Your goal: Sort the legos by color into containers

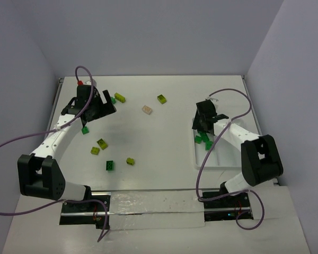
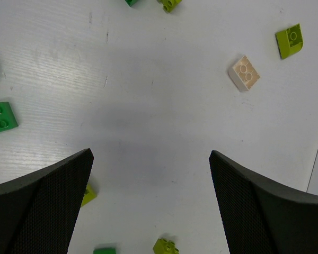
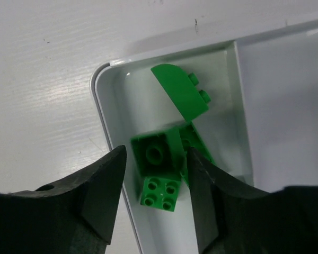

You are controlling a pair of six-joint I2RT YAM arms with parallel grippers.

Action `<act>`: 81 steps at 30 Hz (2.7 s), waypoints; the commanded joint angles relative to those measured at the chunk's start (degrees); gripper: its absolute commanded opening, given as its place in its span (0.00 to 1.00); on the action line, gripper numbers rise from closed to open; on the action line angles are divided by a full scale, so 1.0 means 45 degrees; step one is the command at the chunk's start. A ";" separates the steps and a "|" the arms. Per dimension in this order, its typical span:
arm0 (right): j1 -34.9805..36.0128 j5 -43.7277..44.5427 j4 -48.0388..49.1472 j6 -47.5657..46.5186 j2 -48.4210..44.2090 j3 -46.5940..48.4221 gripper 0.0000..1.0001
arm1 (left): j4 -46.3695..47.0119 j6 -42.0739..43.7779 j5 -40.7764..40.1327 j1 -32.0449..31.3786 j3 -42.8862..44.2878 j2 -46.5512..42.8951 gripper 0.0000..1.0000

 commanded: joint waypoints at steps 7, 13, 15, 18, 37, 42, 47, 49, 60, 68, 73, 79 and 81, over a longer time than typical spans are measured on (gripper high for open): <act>-0.0068 0.0291 0.0333 -0.0337 -0.0378 0.0904 0.90 | -0.0229 -0.0750 -0.0183 -0.0042 0.1374 0.0859 0.99; -0.0048 0.0210 0.0001 -0.0354 -0.2064 0.0575 0.88 | -0.0552 -0.1456 -0.1251 -0.0055 0.2865 0.2467 0.98; -0.0057 0.0124 -0.0139 -0.0345 -0.2503 0.0573 0.88 | -0.0901 -0.1540 -0.1808 -0.0046 0.3999 0.3536 0.97; -0.0048 0.0072 -0.0401 -0.0414 -0.3091 0.0693 0.88 | -0.1698 -0.1294 -0.3085 0.0076 0.5864 0.5130 0.97; 0.0186 -0.0814 -0.0878 -0.0385 -0.2750 0.1655 0.89 | -0.0317 0.2514 -0.4434 0.2465 1.3413 1.2459 0.99; 0.0273 -0.0854 -0.1218 -0.0414 -0.2249 0.2004 0.89 | 0.1244 0.3803 -0.3628 0.2465 1.3974 1.3480 0.99; 0.0362 -0.0894 -0.1421 -0.0466 -0.1629 0.2444 0.89 | 0.2873 0.4336 -0.3256 0.2824 1.3626 1.4037 0.99; 0.0382 -0.0874 -0.1522 -0.0529 -0.1460 0.2710 0.89 | 0.3163 0.4362 -0.2939 0.2946 1.3549 1.4132 0.99; 0.0421 -0.0874 -0.1817 -0.0716 -0.0696 0.3409 0.90 | 0.2589 0.3454 -0.0927 0.3597 1.5777 1.6063 0.99; 0.0421 -0.0849 -0.1895 -0.0682 -0.0405 0.3751 0.90 | 0.2658 0.3793 -0.0333 0.3687 1.6180 1.6457 0.99; 0.0440 -0.0803 -0.1934 -0.0670 -0.0364 0.3846 0.90 | 0.2764 0.4569 0.0113 0.3527 1.6518 1.6668 0.99; 0.0440 -0.0714 -0.1988 -0.0676 -0.0383 0.3807 0.90 | 0.2842 0.5393 0.0152 0.3224 1.6466 1.6650 0.95; 0.0446 -0.0671 -0.1993 -0.0657 -0.0364 0.3813 0.90 | 0.2895 0.5525 0.0101 0.3147 1.6337 1.6578 0.92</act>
